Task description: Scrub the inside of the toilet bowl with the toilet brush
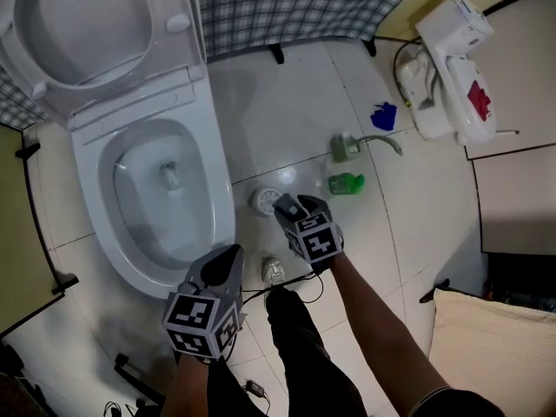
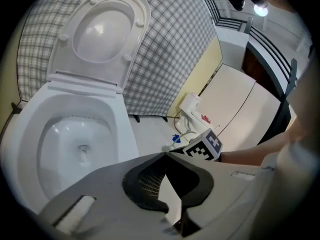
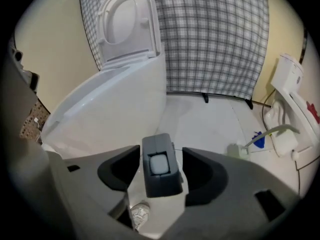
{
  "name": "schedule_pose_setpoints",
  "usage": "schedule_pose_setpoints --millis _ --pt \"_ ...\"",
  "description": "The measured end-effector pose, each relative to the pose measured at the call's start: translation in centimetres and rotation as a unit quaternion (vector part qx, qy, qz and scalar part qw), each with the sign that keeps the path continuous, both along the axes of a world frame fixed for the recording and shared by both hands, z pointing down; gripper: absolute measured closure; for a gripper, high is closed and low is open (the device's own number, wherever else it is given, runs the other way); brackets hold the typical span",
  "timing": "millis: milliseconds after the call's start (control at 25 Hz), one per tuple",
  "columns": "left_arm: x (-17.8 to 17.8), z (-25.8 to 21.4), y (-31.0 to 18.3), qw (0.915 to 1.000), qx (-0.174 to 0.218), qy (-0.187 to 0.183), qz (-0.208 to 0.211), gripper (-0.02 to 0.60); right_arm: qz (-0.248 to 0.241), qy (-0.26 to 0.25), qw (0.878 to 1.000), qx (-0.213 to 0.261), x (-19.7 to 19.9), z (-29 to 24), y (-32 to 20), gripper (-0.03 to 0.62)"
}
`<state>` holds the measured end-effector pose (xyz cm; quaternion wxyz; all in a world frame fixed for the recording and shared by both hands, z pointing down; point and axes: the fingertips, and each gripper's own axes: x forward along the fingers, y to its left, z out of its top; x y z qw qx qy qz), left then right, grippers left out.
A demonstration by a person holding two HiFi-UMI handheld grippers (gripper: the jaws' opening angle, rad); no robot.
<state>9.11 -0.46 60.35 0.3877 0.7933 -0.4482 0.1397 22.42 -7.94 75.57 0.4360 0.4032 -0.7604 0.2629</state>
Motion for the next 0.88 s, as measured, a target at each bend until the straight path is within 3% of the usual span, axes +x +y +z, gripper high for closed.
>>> schedule_pose_setpoints --millis 480,680,880 --pt "-3.1 0.5 -0.6 0.9995 -0.006 0.004 -0.031 0.572 -0.002 0.046 0.999 -0.001 0.2 3.2 0.1 0.364" --pt "-3.8 -0.2 -0.6 0.9993 -0.006 0.009 -0.037 0.572 0.004 0.043 0.999 -0.004 1.4 0.0 0.7 0.367" --pt "-4.1 -2.9 -1.3 0.9992 0.003 0.012 -0.037 0.572 0.01 0.024 1.0 0.007 2.1 -6.5 1.3 0.367"
